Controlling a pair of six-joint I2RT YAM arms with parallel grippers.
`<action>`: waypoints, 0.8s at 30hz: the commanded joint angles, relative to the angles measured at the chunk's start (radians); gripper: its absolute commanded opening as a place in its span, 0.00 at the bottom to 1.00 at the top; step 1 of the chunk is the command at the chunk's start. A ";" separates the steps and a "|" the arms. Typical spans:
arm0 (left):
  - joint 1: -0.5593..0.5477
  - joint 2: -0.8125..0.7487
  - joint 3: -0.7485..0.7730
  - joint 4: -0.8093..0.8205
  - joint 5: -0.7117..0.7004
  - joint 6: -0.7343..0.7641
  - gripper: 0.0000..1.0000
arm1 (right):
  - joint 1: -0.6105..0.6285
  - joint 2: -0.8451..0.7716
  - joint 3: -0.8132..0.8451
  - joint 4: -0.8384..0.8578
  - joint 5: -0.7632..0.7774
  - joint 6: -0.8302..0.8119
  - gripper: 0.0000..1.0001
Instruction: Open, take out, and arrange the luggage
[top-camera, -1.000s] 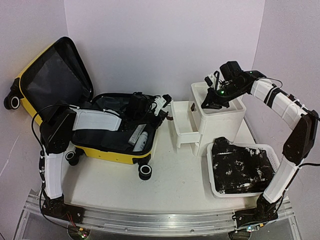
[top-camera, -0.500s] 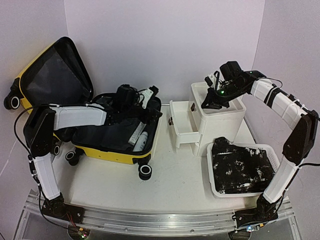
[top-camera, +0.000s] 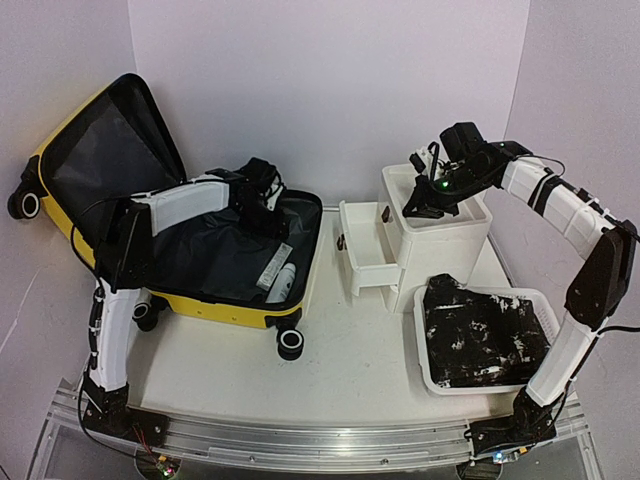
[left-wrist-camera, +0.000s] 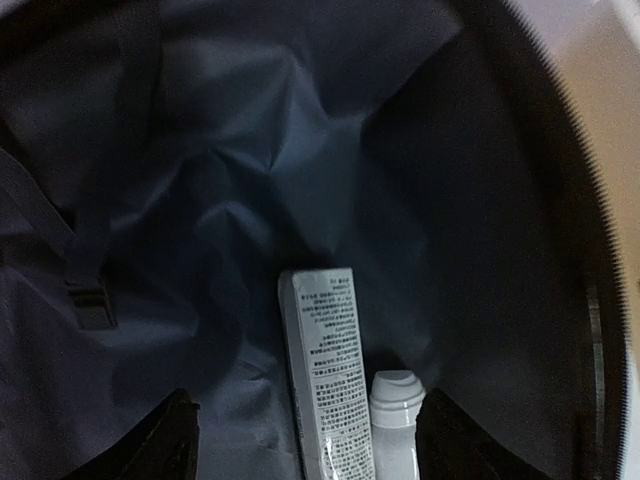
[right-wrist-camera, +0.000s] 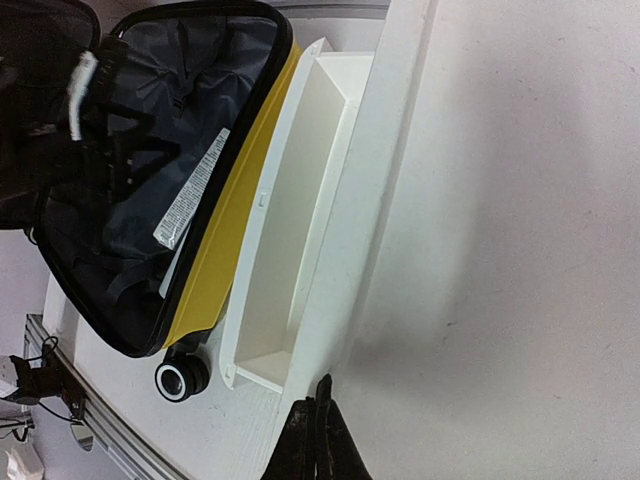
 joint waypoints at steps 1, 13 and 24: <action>-0.018 0.088 0.126 -0.115 -0.086 -0.027 0.73 | 0.002 0.016 -0.001 -0.057 0.013 0.003 0.00; -0.077 0.287 0.300 -0.141 -0.266 0.005 0.66 | 0.002 0.019 0.023 -0.059 0.002 0.017 0.00; -0.103 0.329 0.301 -0.166 -0.345 0.004 0.56 | 0.002 0.019 0.021 -0.058 -0.001 0.019 0.00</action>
